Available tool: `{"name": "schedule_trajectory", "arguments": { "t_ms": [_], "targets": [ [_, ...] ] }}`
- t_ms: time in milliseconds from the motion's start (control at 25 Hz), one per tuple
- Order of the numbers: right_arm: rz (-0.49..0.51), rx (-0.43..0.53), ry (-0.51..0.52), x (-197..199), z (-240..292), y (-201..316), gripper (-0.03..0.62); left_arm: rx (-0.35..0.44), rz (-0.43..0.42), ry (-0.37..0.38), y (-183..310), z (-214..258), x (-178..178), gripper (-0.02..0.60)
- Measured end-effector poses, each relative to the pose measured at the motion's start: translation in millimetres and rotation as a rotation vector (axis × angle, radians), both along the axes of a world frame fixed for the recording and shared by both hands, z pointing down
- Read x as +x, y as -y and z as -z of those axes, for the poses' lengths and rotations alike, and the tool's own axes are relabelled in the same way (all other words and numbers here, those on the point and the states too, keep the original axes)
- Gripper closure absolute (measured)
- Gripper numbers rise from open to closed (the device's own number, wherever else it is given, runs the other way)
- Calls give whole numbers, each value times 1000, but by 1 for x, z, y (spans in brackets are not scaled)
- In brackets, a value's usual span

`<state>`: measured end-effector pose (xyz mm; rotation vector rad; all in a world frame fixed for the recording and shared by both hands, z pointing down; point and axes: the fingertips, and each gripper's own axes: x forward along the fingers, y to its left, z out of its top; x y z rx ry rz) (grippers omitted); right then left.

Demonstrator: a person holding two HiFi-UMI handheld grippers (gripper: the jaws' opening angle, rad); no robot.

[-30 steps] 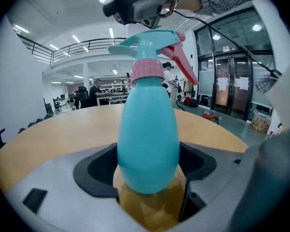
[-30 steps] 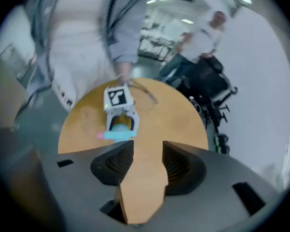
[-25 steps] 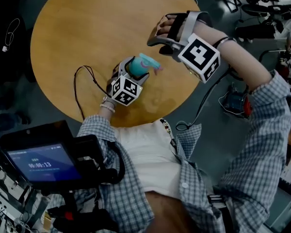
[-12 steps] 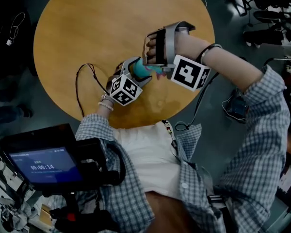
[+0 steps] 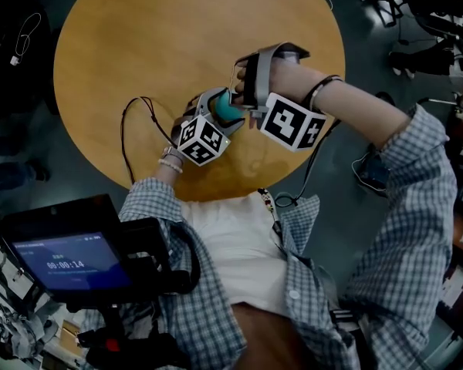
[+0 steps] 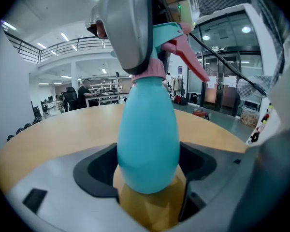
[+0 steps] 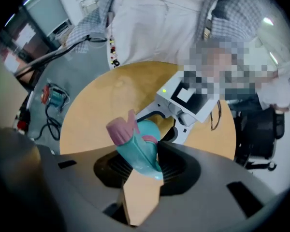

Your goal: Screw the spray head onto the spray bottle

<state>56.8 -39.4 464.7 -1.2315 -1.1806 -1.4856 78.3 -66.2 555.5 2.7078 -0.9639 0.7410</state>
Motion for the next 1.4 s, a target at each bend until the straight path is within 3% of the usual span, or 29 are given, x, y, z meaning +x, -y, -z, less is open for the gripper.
{"name": "schedule_trajectory", "arguments": {
  "t_ms": [280,600,960,1000,1200,1400],
  "targets": [
    [-489,-81,-35,0,-3,3,471,4,35,7,2,-1,2,186],
    [-1050,-195,-14,-3,-2,7,470,8,78,35,6,-2,5,186],
    [-1701,-315,31,-11,1,24,471,-6,149,10,10,-3,4,186],
    [-1758,-328,35,-11,2,27,471,-9,159,1,11,-2,4,186],
    [-1797,-349,62,-12,2,28,470,-9,165,-4,12,-2,3,186],
    [-2033,-415,104,-7,0,33,470,-9,191,-3,12,-2,2,186]
  ]
}}
